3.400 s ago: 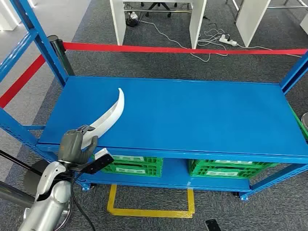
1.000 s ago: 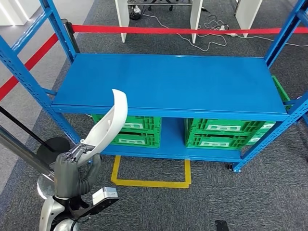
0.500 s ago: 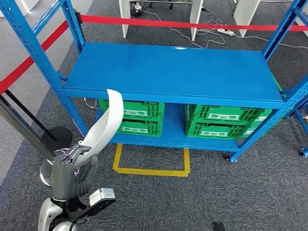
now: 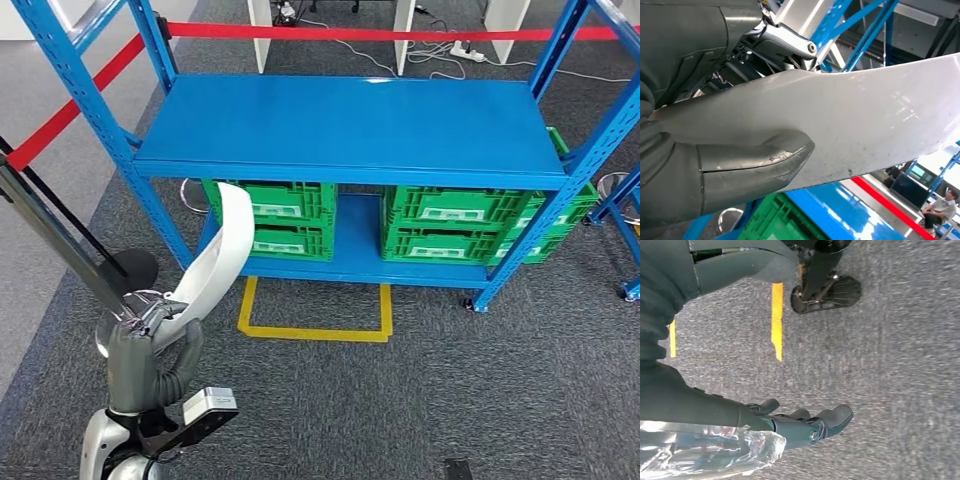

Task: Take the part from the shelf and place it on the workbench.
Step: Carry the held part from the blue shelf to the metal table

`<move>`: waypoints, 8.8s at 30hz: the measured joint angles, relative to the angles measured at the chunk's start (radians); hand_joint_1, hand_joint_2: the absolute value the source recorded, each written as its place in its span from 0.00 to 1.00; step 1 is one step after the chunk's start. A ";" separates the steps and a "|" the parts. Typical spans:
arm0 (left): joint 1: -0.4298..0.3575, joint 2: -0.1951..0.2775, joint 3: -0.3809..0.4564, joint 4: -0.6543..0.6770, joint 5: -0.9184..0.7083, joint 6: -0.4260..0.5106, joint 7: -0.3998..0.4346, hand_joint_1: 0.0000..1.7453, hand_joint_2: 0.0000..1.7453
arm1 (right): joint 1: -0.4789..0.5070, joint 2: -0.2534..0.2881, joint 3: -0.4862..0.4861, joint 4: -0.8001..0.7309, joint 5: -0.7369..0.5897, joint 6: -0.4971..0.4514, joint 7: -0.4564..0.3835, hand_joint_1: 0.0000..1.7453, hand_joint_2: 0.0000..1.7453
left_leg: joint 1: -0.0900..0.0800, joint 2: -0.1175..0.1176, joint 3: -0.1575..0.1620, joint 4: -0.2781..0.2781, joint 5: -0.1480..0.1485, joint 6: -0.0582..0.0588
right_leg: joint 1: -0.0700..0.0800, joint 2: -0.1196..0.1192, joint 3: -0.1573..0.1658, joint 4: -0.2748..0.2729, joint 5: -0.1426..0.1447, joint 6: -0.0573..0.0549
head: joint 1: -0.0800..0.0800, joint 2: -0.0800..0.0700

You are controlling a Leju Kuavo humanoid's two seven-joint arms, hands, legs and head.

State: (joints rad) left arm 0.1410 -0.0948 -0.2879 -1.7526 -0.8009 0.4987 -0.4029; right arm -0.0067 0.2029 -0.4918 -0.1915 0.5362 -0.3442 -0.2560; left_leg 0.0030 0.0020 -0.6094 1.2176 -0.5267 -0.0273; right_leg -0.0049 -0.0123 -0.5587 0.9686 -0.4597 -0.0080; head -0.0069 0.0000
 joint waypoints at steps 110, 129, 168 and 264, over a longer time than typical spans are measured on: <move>-0.076 -0.046 0.039 0.170 0.253 -0.278 -0.099 1.00 1.00 | -0.008 -0.015 -0.504 -0.076 0.131 0.125 -0.270 0.00 1.00 | -0.005 0.095 0.084 -0.237 0.044 0.039 | -0.007 -0.053 0.000 0.032 -0.014 0.057 | 0.035 0.000; -0.082 -0.063 0.043 0.186 0.276 -0.276 -0.120 1.00 1.00 | -0.005 -0.014 -0.559 -0.076 0.127 0.126 -0.264 0.00 1.00 | 0.008 -0.051 0.072 -0.218 0.039 0.043 | -0.009 0.123 -0.051 0.042 0.011 0.041 | 0.031 0.000; -0.071 -0.086 0.063 0.192 0.286 -0.246 -0.140 1.00 1.00 | -0.008 -0.019 -0.588 -0.076 0.171 0.133 -0.234 0.00 1.00 | 0.007 0.056 0.067 -0.224 0.042 0.047 | -0.016 0.000 -0.120 0.217 -0.061 0.062 | 0.052 0.000; -0.097 -0.094 0.098 0.251 0.255 -0.223 -0.145 1.00 1.00 | -0.027 -0.012 -0.680 -0.073 0.308 0.124 -0.213 0.00 1.00 | -0.008 0.097 0.082 -0.237 0.037 0.028 | -0.008 -0.045 -0.018 0.032 -0.015 0.045 | 0.043 0.000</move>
State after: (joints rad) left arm 0.0440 -0.1890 -0.1896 -1.5016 -0.5457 0.2761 -0.5481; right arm -0.0339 0.1911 -1.1722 -0.2644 0.8443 -0.2201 -0.4690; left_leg -0.0052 0.0987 -0.5273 0.9810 -0.4896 0.0005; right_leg -0.0124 -0.0570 -0.5766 1.0009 -0.4750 0.0367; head 0.0364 0.0000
